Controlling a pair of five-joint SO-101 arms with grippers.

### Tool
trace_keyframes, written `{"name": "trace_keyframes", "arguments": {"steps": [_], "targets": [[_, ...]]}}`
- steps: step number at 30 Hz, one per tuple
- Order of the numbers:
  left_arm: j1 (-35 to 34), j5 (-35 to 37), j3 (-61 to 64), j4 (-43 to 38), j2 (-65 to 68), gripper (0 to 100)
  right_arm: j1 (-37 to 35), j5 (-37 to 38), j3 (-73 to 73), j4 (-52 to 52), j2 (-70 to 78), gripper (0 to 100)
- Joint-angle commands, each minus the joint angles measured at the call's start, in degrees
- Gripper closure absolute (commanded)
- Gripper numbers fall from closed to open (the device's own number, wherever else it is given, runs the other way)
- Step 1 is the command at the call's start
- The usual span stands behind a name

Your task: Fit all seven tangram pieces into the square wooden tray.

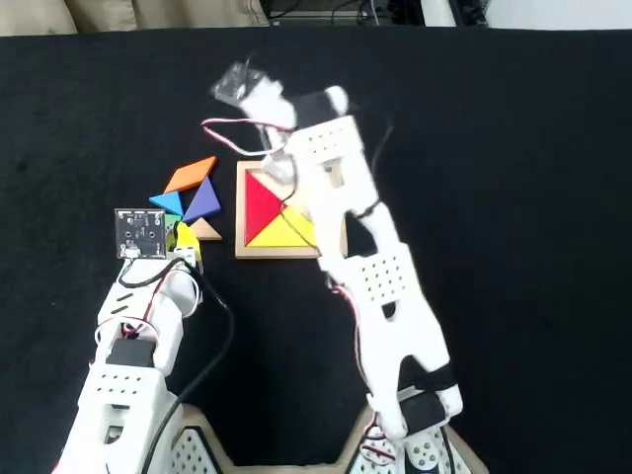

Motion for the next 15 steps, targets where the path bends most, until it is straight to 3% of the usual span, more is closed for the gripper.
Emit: {"name": "trace_keyframes", "arguments": {"steps": [1, 10, 15], "targets": [[2.7, -0.5, -2.8, -1.3, -0.4, 96, 3.8, -6.0, -15.3, 2.4, -1.8, 98.8], [4.2, -0.8, -3.0, -0.9, -0.2, 96, -1.2, -12.7, -4.2, 2.4, -22.8, 98.8], [4.6, -4.2, -2.9, -0.9, -0.2, 96, -1.0, -13.0, 11.3, 2.4, -39.1, 98.8]]}}
